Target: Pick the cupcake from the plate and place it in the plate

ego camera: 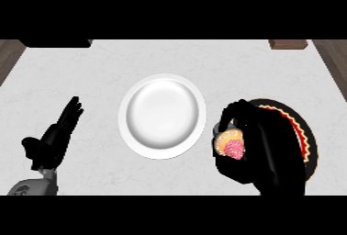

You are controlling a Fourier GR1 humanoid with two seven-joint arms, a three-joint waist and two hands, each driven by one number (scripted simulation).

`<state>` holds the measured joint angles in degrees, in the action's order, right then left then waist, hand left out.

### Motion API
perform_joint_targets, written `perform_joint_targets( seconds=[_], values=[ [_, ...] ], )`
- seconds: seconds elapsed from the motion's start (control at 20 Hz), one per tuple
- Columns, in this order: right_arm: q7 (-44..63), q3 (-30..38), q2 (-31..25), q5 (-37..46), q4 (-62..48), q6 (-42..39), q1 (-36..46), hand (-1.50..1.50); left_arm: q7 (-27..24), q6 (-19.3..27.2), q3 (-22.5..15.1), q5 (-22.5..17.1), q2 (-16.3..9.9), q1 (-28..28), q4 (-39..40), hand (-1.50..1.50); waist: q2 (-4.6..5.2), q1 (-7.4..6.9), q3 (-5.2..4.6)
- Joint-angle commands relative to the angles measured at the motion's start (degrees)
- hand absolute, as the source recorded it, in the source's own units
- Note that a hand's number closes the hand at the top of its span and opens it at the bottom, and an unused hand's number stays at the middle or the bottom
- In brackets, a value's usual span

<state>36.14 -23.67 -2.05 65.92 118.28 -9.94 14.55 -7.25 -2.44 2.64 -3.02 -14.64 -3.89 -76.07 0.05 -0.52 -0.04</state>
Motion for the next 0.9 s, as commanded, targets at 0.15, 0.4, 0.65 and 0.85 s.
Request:
perform_joint_targets(
  seconds=[0.15, 0.4, 0.65, 0.85],
  values=[
    [4.20, -5.27, 2.00, -4.23, -19.71, 10.77, 12.14, 1.50, -2.43, -0.26, -0.26, 1.59, 0.90, 0.95, 0.69, 0.00, 0.10, -0.33, 0.02],
    [8.16, -7.67, 2.04, -10.48, -33.72, 19.08, 23.15, 1.50, 2.58, 1.37, -2.77, 2.45, 3.39, 1.39, -4.82, 0.00, 0.08, -0.90, 0.04],
    [11.62, -12.49, 2.05, -15.77, -47.94, 30.02, 31.50, 1.50, 2.38, -0.09, -0.90, 1.95, 2.30, -2.89, -0.30, 0.00, 0.22, -1.07, 0.02],
    [11.26, -9.14, 2.05, -21.51, -52.73, 43.10, 31.92, -1.50, 3.45, -0.37, 0.39, 1.14, 1.36, -4.28, -0.29, 0.00, 0.49, -1.80, 0.04]
  ],
)
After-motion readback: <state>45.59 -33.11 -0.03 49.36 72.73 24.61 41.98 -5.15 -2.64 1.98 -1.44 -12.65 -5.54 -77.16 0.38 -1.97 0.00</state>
